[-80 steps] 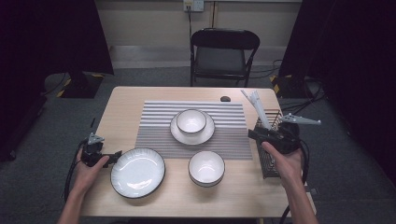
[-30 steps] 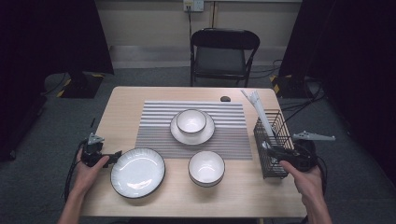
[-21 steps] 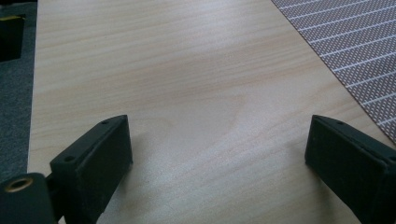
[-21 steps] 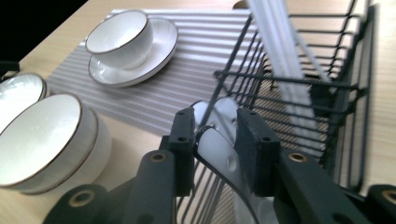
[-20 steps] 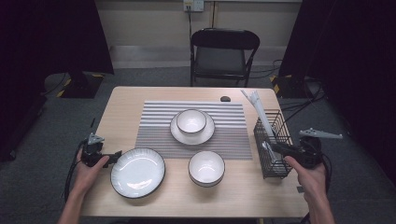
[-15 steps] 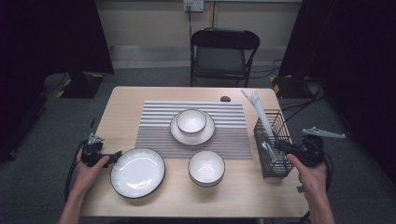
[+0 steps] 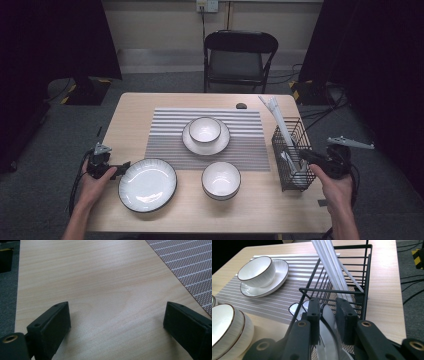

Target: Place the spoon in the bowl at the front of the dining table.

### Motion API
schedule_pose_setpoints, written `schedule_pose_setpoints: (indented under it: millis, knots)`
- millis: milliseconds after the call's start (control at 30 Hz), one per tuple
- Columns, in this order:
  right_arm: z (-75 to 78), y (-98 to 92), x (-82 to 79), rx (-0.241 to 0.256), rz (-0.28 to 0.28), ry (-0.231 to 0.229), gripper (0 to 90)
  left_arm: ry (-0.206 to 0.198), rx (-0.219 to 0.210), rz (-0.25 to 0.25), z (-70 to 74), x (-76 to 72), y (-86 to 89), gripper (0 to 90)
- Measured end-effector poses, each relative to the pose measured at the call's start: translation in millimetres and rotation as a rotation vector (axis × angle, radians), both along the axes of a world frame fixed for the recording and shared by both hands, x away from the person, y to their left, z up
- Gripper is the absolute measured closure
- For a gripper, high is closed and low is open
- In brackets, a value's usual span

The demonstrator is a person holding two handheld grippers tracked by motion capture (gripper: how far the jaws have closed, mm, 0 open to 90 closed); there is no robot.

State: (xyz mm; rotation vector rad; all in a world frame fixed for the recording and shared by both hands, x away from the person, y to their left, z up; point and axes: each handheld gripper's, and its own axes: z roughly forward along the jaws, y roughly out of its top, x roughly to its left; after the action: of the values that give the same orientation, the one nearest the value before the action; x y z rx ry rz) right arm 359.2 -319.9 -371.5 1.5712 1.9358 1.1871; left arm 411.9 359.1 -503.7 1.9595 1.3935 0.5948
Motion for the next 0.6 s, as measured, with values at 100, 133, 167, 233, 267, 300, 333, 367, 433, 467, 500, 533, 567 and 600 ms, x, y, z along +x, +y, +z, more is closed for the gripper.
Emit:
schedule_pose_setpoints:
  millis: [100,133,167,233,267,300,333,367,433,467,500,533,567,600]
  knots:
    - [-1.5,1.0,-0.2,-0.001,0.002,0.002,73.9,0.000,0.000,0.000,0.0,0.0,0.0,7.0]
    - [-2.3,1.4,-0.1,0.003,0.007,0.004,73.4,0.000,0.000,0.000,0.0,0.0,0.0,7.0]
    - [-3.0,1.6,0.5,0.007,0.012,0.007,73.4,0.000,-0.001,-0.001,0.0,0.0,0.1,7.0]
    - [-3.5,2.3,1.6,-0.004,0.013,0.008,73.4,0.000,-0.001,-0.001,0.0,0.0,0.1,7.0]
    - [-3.5,2.8,2.1,-0.010,0.020,0.010,73.4,0.000,0.000,0.000,0.0,0.0,0.0,7.0]
    - [-3.6,3.4,2.5,-0.014,0.018,0.012,73.4,0.000,-0.001,-0.001,0.0,0.0,0.0,7.0]
    - [-3.8,3.8,3.5,-0.017,0.020,0.015,73.5,0.000,-0.001,-0.001,0.0,0.0,0.1,7.0]
    - [-4.1,4.5,4.5,-0.020,0.022,0.018,74.3,0.000,0.000,0.000,0.0,0.0,0.0,7.0]
    - [-5.0,5.2,7.2,-0.030,0.020,0.023,75.8,0.000,0.000,0.000,0.0,0.0,0.0,7.0]
    - [-6.2,5.2,8.4,-0.031,0.019,0.031,76.8,0.000,-0.001,-0.001,0.0,0.0,0.0,7.0]
    - [-7.0,5.5,8.9,-0.032,0.021,0.034,77.6,0.000,-0.001,-0.001,0.0,0.0,0.0,7.0]
    - [-8.7,6.2,9.7,-0.041,0.029,0.049,78.6,0.000,0.000,0.000,0.0,0.0,0.0,7.0]
    - [-9.7,6.2,9.3,-0.036,0.040,0.051,78.9,0.000,-0.001,-0.001,0.0,0.0,0.0,7.0]
    - [-10.2,5.8,8.2,-0.038,0.034,0.050,79.2,0.000,0.000,0.000,0.0,0.0,0.0,7.0]
